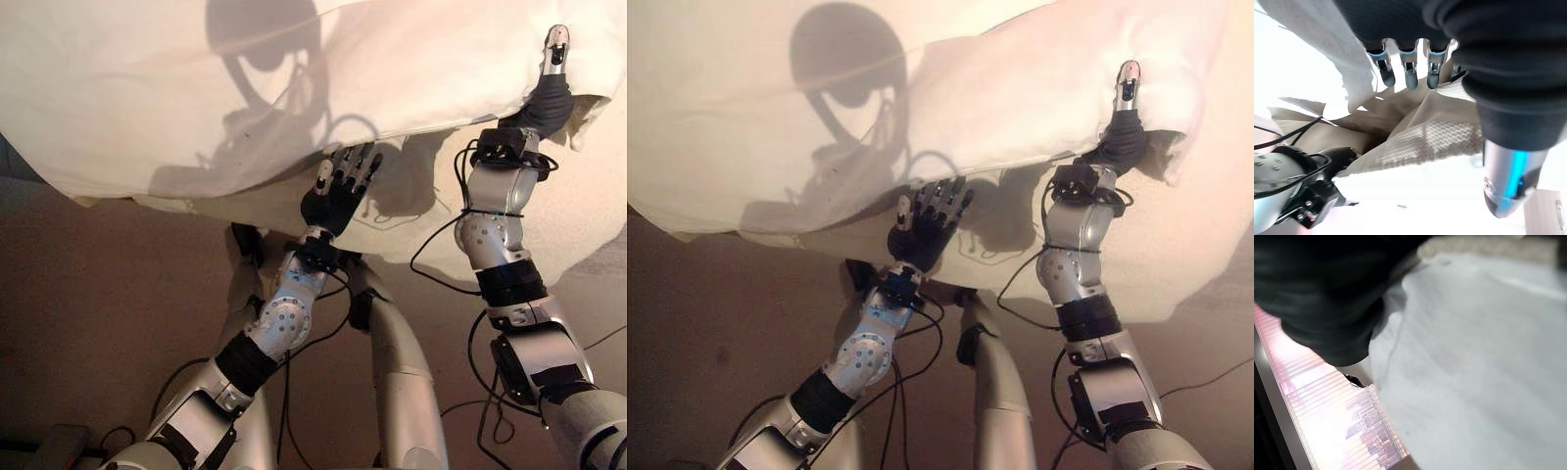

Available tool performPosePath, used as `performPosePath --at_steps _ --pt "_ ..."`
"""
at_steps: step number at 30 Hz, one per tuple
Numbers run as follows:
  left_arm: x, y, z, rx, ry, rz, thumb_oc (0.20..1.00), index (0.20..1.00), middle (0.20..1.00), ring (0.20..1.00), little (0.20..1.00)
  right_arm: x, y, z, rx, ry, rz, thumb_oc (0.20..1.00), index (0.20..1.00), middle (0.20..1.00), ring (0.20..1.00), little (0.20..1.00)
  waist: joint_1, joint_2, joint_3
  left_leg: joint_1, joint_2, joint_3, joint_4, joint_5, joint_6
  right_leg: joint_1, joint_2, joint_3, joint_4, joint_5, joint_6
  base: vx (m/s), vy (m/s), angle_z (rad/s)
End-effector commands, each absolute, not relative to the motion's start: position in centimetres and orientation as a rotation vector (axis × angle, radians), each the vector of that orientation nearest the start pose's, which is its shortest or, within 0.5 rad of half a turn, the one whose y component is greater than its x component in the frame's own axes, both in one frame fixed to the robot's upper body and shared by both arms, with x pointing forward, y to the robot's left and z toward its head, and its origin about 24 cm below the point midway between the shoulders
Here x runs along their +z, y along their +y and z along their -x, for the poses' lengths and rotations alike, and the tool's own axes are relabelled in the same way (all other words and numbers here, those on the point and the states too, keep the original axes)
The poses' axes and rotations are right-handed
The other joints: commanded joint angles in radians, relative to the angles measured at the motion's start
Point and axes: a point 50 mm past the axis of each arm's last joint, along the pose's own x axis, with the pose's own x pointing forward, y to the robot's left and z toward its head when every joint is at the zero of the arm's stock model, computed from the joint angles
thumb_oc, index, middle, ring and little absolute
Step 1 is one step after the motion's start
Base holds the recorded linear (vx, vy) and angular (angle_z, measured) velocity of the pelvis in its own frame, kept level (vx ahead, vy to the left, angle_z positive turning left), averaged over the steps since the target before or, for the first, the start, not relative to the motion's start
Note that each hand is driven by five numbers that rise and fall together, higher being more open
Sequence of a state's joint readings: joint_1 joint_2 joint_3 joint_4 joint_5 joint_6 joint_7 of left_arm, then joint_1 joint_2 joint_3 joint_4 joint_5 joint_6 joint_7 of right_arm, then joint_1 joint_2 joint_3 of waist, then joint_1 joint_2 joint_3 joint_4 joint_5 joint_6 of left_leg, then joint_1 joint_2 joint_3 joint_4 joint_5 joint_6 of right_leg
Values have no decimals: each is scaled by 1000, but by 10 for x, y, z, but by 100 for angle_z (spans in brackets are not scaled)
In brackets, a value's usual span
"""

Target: Make the bed

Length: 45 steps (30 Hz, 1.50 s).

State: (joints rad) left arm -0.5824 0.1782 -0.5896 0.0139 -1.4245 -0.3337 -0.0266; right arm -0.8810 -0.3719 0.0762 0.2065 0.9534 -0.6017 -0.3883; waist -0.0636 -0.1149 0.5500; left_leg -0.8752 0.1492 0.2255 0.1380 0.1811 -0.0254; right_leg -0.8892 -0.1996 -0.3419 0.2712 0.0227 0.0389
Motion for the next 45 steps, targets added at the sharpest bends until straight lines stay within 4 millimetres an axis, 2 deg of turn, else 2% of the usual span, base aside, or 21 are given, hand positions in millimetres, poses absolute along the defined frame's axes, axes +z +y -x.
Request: performPosePath --at_steps 1,16,26,31,38,39,41,42,43,45 --pt "199 22 -272 -899 -333 1048 1000 1000 1000 1000 1000 324 -202 -301 -56 -1197 -795 200 200 200 200 200 5 -19 -30 16 26 -3 133 -174 -60 12 -9 -47 -172 187 148 0 0 0" --pt "213 36 -281 -812 -429 1099 1000 1000 1000 1000 1000 319 -201 -300 -49 -1186 -793 200 200 200 200 200 -1 -23 -30 20 24 -2 122 -168 -61 12 -13 -49 -176 192 150 0 0 0" --pt "223 54 -305 -622 -498 1224 1000 1000 1000 1000 1000 312 -197 -304 -33 -1158 -814 200 200 200 200 200 -16 -38 -30 28 29 0 121 -170 -65 19 -12 -51 -176 191 151 0 0 0" --pt "234 58 -305 -604 -549 1242 1000 1000 1000 1000 1000 312 -196 -305 -30 -1150 -815 200 200 200 200 200 -20 -36 -30 25 31 -1 126 -171 -64 15 -12 -49 -169 188 150 0 0 0" --pt "240 67 -306 -571 -597 1219 1000 1000 1000 1000 1000 311 -196 -306 -36 -1148 -821 200 200 200 200 200 -14 -29 -30 23 32 1 132 -173 -65 13 -14 -51 -162 184 149 0 0 0" --pt "239 80 -310 -511 -627 1230 1000 1000 1000 1000 1000 311 -198 -305 -39 -1150 -826 200 200 200 200 200 -11 -26 -30 21 33 1 133 -174 -65 13 -14 -51 -161 181 148 0 0 0" --pt "238 85 -312 -486 -633 1234 1000 1000 1000 1000 1000 310 -198 -305 -39 -1147 -826 200 200 200 200 200 -12 -26 -30 19 34 1 135 -175 -65 10 -14 -52 -158 179 148 0 0 0" --pt "235 98 -316 -418 -650 1247 1000 1000 1000 1000 1000 308 -200 -305 -47 -1145 -831 200 200 200 200 200 -8 -24 -30 19 35 -1 138 -175 -64 8 -15 -54 -153 177 147 0 0 0" --pt "235 99 -316 -417 -651 1247 1000 1000 1000 1000 1000 308 -199 -305 -45 -1144 -832 200 200 200 200 200 -9 -25 -30 19 36 -1 139 -176 -64 8 -15 -54 -152 177 147 0 0 0" --pt "228 112 -319 -347 -659 1265 1000 1000 1000 1000 1000 306 -200 -305 -47 -1145 -836 200 200 200 200 200 -6 -24 -30 19 37 -1 139 -176 -64 6 -16 -56 -145 173 146 0 0 0"
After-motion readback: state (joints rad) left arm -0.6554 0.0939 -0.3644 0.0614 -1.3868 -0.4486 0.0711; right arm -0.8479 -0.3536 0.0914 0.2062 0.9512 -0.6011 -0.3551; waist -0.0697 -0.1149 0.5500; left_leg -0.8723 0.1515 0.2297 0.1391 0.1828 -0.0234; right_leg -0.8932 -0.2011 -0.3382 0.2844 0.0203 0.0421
